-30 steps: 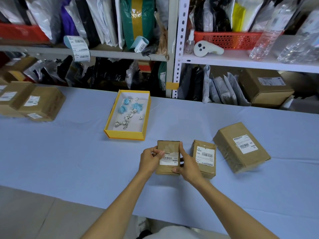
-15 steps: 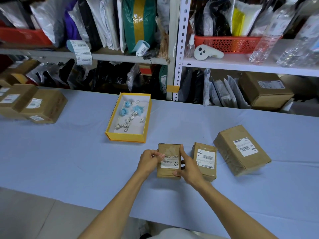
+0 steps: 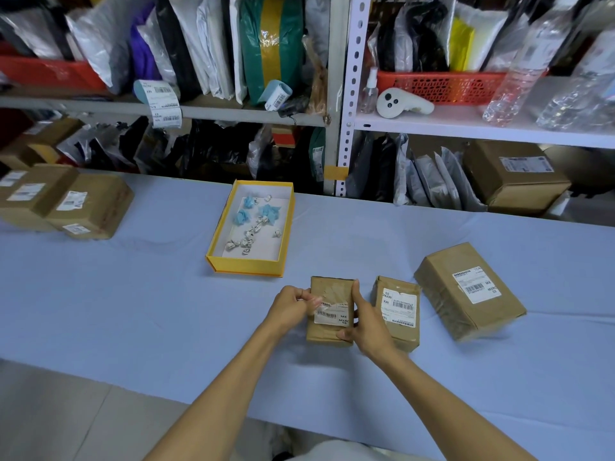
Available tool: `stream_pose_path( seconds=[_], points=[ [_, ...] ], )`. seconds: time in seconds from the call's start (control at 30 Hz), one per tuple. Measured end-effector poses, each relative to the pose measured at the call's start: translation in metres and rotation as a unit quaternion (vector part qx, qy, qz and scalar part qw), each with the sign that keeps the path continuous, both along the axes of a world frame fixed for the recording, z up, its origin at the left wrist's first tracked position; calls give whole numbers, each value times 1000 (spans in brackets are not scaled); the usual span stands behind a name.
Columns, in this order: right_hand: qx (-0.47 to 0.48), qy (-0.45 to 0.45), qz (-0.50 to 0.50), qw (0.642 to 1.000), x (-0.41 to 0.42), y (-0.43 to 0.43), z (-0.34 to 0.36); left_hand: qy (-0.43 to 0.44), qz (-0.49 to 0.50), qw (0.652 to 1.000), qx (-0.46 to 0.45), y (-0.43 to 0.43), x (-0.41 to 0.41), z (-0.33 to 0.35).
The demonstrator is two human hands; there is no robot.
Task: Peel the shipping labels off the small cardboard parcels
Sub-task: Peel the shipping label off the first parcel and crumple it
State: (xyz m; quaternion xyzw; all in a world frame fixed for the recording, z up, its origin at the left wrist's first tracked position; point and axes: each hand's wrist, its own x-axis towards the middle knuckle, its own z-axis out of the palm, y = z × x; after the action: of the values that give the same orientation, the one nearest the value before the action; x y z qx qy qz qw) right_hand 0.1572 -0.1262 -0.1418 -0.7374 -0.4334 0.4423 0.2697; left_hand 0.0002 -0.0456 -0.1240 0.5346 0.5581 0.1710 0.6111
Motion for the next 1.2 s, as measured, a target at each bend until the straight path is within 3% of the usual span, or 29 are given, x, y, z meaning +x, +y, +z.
stream_pose_path(
  seconds=[0.2, 0.37, 0.53, 0.63, 0.87, 1.07, 1.2],
  points=[
    [23, 8, -22, 999, 0, -4, 6, 5, -31, 999, -8, 4, 7, 19],
    [-11, -1, -38, 999, 2, -4, 5, 4, -9, 1000, 17, -2, 16, 19],
    [-20, -59, -7, 998, 0, -7, 14, -93, 121, 988, -7, -7, 15, 17],
    [-25, -63, -14, 998, 0, -5, 17, -145, 133, 980, -20, -13, 17, 17],
    [-27, -79, -17, 996, 0, -1, 31, -92, 114, 987, 60, -22, 7, 7],
    [-12, -131, -25, 991, -16, 6, 29, -78, 89, 991, 66, -27, 5, 1],
    [25, -106, -32, 994, -17, 9, 29, -82, 97, 990, 53, -26, 1, -1]
  ],
)
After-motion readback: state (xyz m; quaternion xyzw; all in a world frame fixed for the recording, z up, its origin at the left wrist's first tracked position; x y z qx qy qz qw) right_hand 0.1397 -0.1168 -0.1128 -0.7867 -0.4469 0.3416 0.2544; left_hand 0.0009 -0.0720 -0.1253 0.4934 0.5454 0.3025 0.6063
